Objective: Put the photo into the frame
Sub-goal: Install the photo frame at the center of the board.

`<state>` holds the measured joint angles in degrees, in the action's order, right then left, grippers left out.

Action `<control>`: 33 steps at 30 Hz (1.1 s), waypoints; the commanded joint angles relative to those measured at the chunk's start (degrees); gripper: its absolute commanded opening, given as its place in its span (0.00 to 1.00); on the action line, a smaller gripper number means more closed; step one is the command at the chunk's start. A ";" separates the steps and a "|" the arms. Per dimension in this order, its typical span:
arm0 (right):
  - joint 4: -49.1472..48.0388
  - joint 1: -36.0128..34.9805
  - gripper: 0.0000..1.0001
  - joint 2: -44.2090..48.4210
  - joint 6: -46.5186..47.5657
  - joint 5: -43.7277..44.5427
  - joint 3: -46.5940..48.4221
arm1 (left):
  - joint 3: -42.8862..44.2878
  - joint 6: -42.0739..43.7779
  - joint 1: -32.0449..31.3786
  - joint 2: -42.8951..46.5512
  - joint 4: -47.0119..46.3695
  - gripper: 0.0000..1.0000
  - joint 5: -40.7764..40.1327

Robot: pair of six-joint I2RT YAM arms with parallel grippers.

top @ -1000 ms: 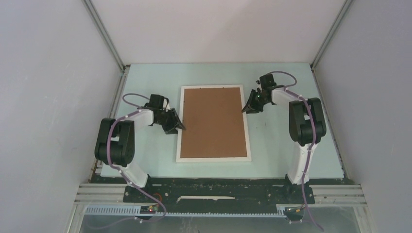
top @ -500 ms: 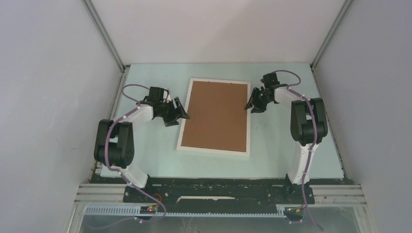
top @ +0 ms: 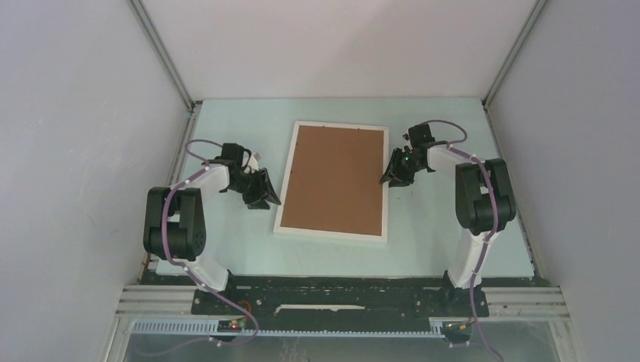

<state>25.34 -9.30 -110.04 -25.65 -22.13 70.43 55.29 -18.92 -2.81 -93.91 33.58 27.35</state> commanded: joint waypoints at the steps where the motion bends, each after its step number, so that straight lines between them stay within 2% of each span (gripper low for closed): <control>1: -4.12 -0.55 0.41 0.39 0.05 -2.67 0.24 | -1.31 2.30 -0.77 -0.36 -0.48 0.53 1.96; 8: -4.60 -0.85 0.33 0.00 0.44 -3.26 0.24 | -0.20 1.29 -0.86 -1.98 -1.43 0.51 0.76; 23: -4.42 -1.08 0.28 0.59 0.98 -3.17 0.29 | 1.34 0.08 -0.93 -3.78 -1.41 0.49 -1.98; 33: -4.60 -1.16 0.27 0.41 1.11 -3.25 0.24 | 2.46 -1.79 -1.07 -5.46 -2.85 0.53 -0.76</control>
<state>24.10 -9.50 -110.06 -24.36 -22.65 70.43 55.24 -19.40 -3.36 -97.80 33.15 26.65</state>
